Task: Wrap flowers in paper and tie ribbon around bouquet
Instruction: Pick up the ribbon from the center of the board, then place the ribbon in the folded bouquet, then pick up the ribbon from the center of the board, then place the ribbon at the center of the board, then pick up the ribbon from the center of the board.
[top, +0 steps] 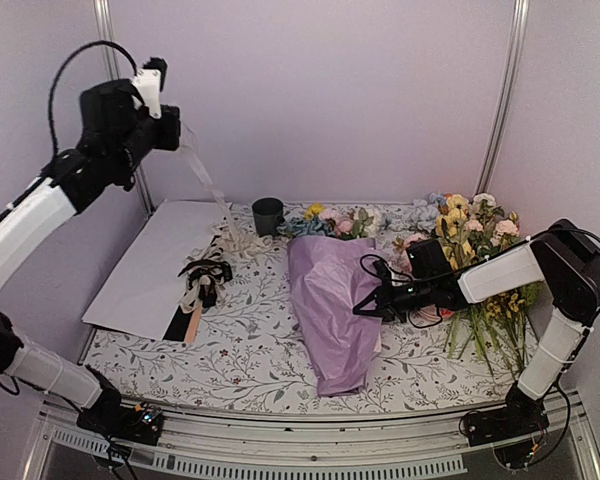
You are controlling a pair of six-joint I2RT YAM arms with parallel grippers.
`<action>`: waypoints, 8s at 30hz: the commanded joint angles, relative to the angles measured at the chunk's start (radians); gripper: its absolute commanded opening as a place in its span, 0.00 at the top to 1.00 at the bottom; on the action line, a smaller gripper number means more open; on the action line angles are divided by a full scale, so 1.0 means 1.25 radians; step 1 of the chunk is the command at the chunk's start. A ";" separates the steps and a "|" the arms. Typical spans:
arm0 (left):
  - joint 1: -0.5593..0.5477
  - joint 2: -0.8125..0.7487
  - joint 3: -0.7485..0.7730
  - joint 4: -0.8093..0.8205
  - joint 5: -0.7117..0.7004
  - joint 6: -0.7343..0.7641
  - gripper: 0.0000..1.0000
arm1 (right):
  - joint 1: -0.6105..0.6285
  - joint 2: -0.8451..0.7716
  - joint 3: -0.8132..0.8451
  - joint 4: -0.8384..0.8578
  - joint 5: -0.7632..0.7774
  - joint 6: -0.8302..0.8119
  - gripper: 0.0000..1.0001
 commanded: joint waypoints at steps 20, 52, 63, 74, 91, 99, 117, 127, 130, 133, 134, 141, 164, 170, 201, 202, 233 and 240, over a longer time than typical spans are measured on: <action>-0.605 -0.240 -0.058 0.187 0.060 0.253 1.00 | -0.004 -0.005 0.062 -0.021 -0.004 -0.035 1.00; -0.115 0.060 -0.320 -0.107 0.427 -0.174 0.53 | -0.005 -0.007 0.093 -0.086 0.013 -0.073 1.00; 0.044 0.408 -0.151 -0.094 0.357 -0.060 0.42 | -0.005 -0.004 0.086 -0.097 0.017 -0.084 1.00; 0.117 0.559 -0.075 -0.152 0.460 -0.084 0.55 | -0.009 -0.003 0.085 -0.106 0.023 -0.088 1.00; 0.116 0.463 -0.186 -0.045 0.504 -0.103 1.00 | -0.014 0.003 0.086 -0.108 0.020 -0.092 1.00; 0.117 0.267 -0.172 -0.082 0.363 -0.098 1.00 | -0.015 0.001 0.088 -0.109 0.019 -0.092 1.00; -0.071 -0.198 -0.115 0.134 0.144 0.112 1.00 | -0.017 0.006 0.095 -0.112 0.018 -0.094 1.00; -0.301 -0.114 -0.118 0.029 0.601 0.103 1.00 | -0.025 -0.002 0.120 -0.110 -0.014 -0.080 1.00; -0.307 -0.109 -0.173 0.023 0.753 0.108 1.00 | -0.029 -0.021 0.129 -0.111 -0.024 -0.073 1.00; -0.322 -0.096 -0.222 0.015 0.902 0.103 1.00 | -0.033 -0.031 0.139 -0.116 -0.032 -0.066 1.00; -0.339 -0.081 -0.227 0.011 0.942 0.101 1.00 | -0.034 -0.030 0.145 -0.120 -0.034 -0.065 1.00; -0.491 0.109 -0.121 -0.137 0.963 0.187 1.00 | -0.041 -0.021 0.207 -0.166 -0.032 -0.078 1.00; -0.561 0.568 0.306 -0.389 0.817 0.295 0.14 | -0.047 -0.015 0.305 -0.248 -0.006 -0.126 1.00; -0.546 0.403 0.134 -0.368 0.780 0.362 0.07 | -0.047 -0.010 0.310 -0.247 -0.008 -0.131 1.00; -0.008 0.478 -0.239 -0.192 0.568 0.094 0.12 | -0.055 -0.018 0.279 -0.248 -0.015 -0.142 1.00; -0.009 0.481 -0.239 -0.186 0.569 0.095 0.13 | -0.056 -0.017 0.280 -0.247 -0.016 -0.143 1.00; -0.118 -0.158 -0.138 -0.005 0.226 0.154 1.00 | -0.076 -0.031 0.282 -0.234 -0.030 -0.120 1.00; -0.239 -0.127 -0.174 -0.051 0.532 0.130 1.00 | -0.076 -0.026 0.298 -0.235 -0.035 -0.112 1.00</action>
